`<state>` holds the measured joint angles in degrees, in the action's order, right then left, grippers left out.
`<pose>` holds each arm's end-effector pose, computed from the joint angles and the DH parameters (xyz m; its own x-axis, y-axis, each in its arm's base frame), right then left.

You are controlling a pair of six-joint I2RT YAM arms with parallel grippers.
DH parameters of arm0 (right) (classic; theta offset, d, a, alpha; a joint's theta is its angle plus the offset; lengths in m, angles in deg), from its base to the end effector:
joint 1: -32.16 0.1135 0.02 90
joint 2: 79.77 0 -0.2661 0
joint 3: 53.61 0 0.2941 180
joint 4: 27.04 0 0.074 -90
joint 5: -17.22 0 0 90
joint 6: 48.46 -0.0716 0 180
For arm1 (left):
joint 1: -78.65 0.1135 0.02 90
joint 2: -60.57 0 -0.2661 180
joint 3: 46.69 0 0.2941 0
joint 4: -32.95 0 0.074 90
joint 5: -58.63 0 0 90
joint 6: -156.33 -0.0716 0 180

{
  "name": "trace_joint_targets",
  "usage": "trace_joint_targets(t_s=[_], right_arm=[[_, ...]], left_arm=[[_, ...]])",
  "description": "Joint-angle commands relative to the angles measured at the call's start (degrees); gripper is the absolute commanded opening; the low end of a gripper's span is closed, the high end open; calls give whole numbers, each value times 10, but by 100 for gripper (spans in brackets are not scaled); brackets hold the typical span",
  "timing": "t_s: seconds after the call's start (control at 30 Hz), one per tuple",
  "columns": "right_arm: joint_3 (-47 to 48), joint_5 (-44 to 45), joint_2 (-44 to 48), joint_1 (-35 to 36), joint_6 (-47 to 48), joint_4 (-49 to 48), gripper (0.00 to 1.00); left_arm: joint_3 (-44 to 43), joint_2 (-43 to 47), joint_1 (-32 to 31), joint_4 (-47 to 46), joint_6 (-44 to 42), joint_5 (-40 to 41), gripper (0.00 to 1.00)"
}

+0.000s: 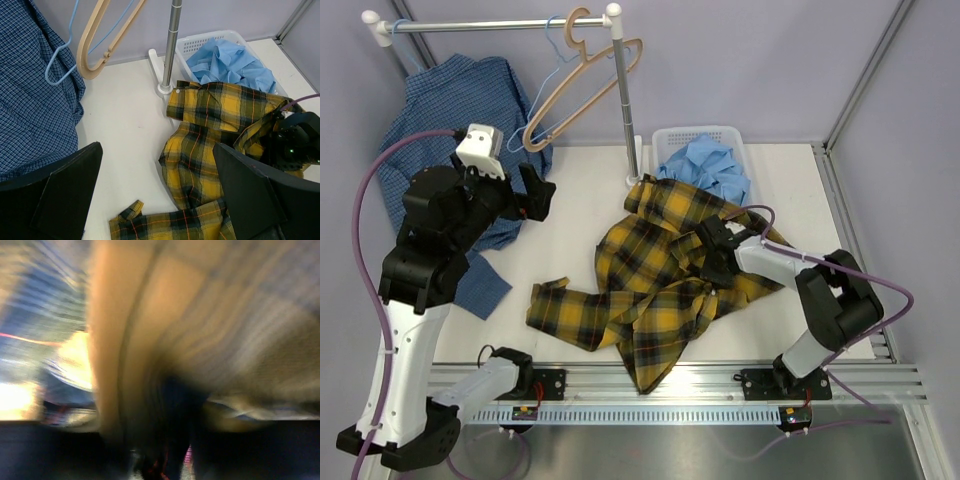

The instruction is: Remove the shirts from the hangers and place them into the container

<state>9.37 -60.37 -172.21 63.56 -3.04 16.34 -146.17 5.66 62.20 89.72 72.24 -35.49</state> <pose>0.2896 0.1587 0.0972 -0.9001 0.2537 -0.3543 0.2486 0.9667 0.0608 0.2083 -0.0669 0.5069 -0.2376 -0.0369 -0.9707 0.3271 0.9379 -0.1157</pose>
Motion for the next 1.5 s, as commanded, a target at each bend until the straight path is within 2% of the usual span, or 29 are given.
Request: trace_joint_targets(t_s=[0.0, 0.07, 0.17, 0.3, 0.4, 0.43, 0.5, 0.53, 0.6, 0.63, 0.83, 0.93, 1.07, 1.17, 1.47], right_arm=[[-27, -54, -37, 12, -36, -90, 24], [-35, -47, -27, 12, -30, -92, 0], [-38, -49, 37, 12, 10, -89, 0], [23, -97, 232, 12, 93, -32, 0], [166, -105, 297, 10, 136, 25, 0], [258, -97, 297, 9, 150, 41, 0], [351, -60, 271, 9, 196, 78, 0], [442, -49, 256, 9, 213, 86, 0], [528, -24, 202, 2, 254, 100, 0], [603, -18, 186, -3, 265, 99, 0], [830, -33, 54, -56, 310, 24, 0], [907, -48, -1, -71, 317, -34, 0], [951, -58, -62, -86, 331, -137, 0], [979, -62, -101, -103, 335, -180, 0], [980, -69, -150, -140, 334, -279, 0]], left_arm=[[-9, 9, 2, -17, 2, -21, 99], [-9, 9, 2, -17, 2, -19, 99], [-7, 13, 2, -17, 0, -19, 99], [-14, 12, 2, -17, -5, -18, 99], [-22, 9, 2, -17, -7, -18, 99], [-23, 8, 2, -17, -7, -16, 99], [-27, 3, 2, -17, -8, -17, 99], [-29, 1, 2, -17, -8, -19, 99], [-32, -1, 2, -18, -8, -23, 99], [-33, -1, 2, -17, -8, -25, 99], [-27, 1, 2, -18, -6, -28, 99], [-23, 2, 2, -18, -4, -32, 99], [-18, 4, 2, -18, 1, -33, 99], [-14, 4, 2, -18, 6, -38, 99], [6, 10, 2, -18, 20, -48, 99]])
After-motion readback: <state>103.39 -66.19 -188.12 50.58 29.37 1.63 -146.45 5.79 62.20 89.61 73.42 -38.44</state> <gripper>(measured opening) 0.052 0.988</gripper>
